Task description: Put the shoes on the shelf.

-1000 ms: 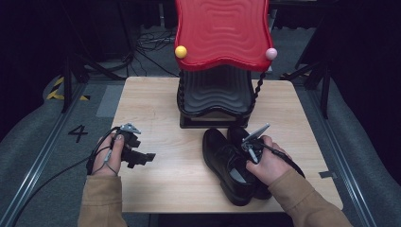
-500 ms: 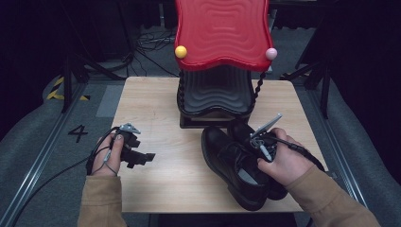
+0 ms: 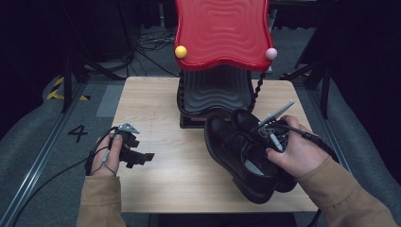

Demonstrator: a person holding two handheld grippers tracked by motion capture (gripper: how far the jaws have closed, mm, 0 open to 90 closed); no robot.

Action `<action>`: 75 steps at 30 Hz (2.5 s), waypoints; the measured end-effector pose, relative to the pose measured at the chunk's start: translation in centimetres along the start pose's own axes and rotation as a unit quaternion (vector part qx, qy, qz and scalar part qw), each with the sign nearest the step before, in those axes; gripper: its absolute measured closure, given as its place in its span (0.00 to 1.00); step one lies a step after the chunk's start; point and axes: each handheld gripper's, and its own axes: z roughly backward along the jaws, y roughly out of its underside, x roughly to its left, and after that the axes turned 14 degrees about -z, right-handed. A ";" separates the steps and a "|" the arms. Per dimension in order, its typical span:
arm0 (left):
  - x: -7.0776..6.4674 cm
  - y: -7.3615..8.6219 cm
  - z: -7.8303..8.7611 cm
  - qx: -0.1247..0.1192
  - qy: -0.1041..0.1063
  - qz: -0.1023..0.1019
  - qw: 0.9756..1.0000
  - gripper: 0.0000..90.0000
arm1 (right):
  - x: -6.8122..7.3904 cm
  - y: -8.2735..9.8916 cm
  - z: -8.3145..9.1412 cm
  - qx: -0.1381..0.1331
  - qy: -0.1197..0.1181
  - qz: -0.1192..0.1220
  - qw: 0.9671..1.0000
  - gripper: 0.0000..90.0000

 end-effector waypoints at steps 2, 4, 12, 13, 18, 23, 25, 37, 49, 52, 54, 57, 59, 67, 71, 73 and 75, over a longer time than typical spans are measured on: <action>0.0 0.0 0.0 0.000 0.000 0.001 1.000 0.22 | -0.2 -0.1 0.7 -0.001 -0.004 0.001 1.000 0.92; 0.0 0.0 0.0 0.001 0.002 0.002 1.000 0.22 | -0.3 -0.3 1.5 -0.004 -0.005 0.000 1.000 0.92; -0.1 -0.1 -0.1 0.004 0.001 -0.001 1.000 0.22 | -0.7 -0.7 3.8 -0.018 -0.001 -0.001 1.000 0.92; -0.1 -0.2 -0.2 0.004 0.002 -0.002 1.000 0.22 | -0.7 -0.8 4.1 -0.020 -0.001 0.000 1.000 0.91; -0.1 -0.2 -0.2 0.005 0.002 -0.002 1.000 0.22 | -0.8 -0.9 5.3 -0.026 -0.006 -0.001 1.000 0.91; -0.1 -0.1 -0.1 0.003 0.001 0.000 1.000 0.22 | -0.6 -0.9 6.9 -0.038 -0.010 0.004 0.999 0.91; -0.1 -0.1 -0.2 0.003 0.003 -0.001 1.000 0.22 | -0.6 -1.0 7.4 -0.039 -0.011 0.008 0.999 0.91; -0.1 -0.1 -0.1 0.003 0.000 -0.001 1.000 0.22 | -0.1 -1.2 10.0 -0.037 -0.013 0.019 0.999 0.91; 0.0 -0.2 -0.1 -0.001 0.001 -0.001 1.000 0.22 | 0.6 -1.9 12.8 -0.040 -0.017 0.013 0.999 0.91; 0.0 -0.3 -0.1 -0.001 0.003 -0.002 1.000 0.22 | 0.7 -2.3 13.6 -0.039 -0.021 0.013 0.999 0.91; 0.1 -0.3 -0.1 -0.003 0.003 -0.002 1.000 0.22 | 0.8 -2.5 14.3 -0.040 -0.021 0.010 0.999 0.91; 0.1 -0.3 -0.1 -0.004 0.003 -0.002 1.000 0.22 | 0.9 -2.7 15.1 -0.042 -0.019 0.008 0.999 0.91; 0.2 -0.3 -0.1 -0.004 0.003 -0.002 1.000 0.22 | 1.1 -3.0 16.0 -0.037 -0.022 0.007 0.999 0.91; 0.3 -0.1 0.2 -0.011 0.003 0.003 1.000 0.22 | 2.1 -3.4 18.0 -0.027 -0.027 0.009 0.999 0.91; 0.3 -0.1 0.2 -0.009 0.004 0.002 1.000 0.22 | 2.6 -3.7 19.2 -0.039 -0.029 0.009 0.999 0.91; 0.2 -0.1 0.1 -0.009 0.004 0.001 1.000 0.22 | 2.7 -3.9 19.5 -0.043 -0.026 0.008 0.999 0.91; 0.2 0.0 0.2 -0.007 0.003 -0.002 1.000 0.22 | 3.0 -4.5 20.0 -0.051 -0.023 0.006 0.998 0.91</action>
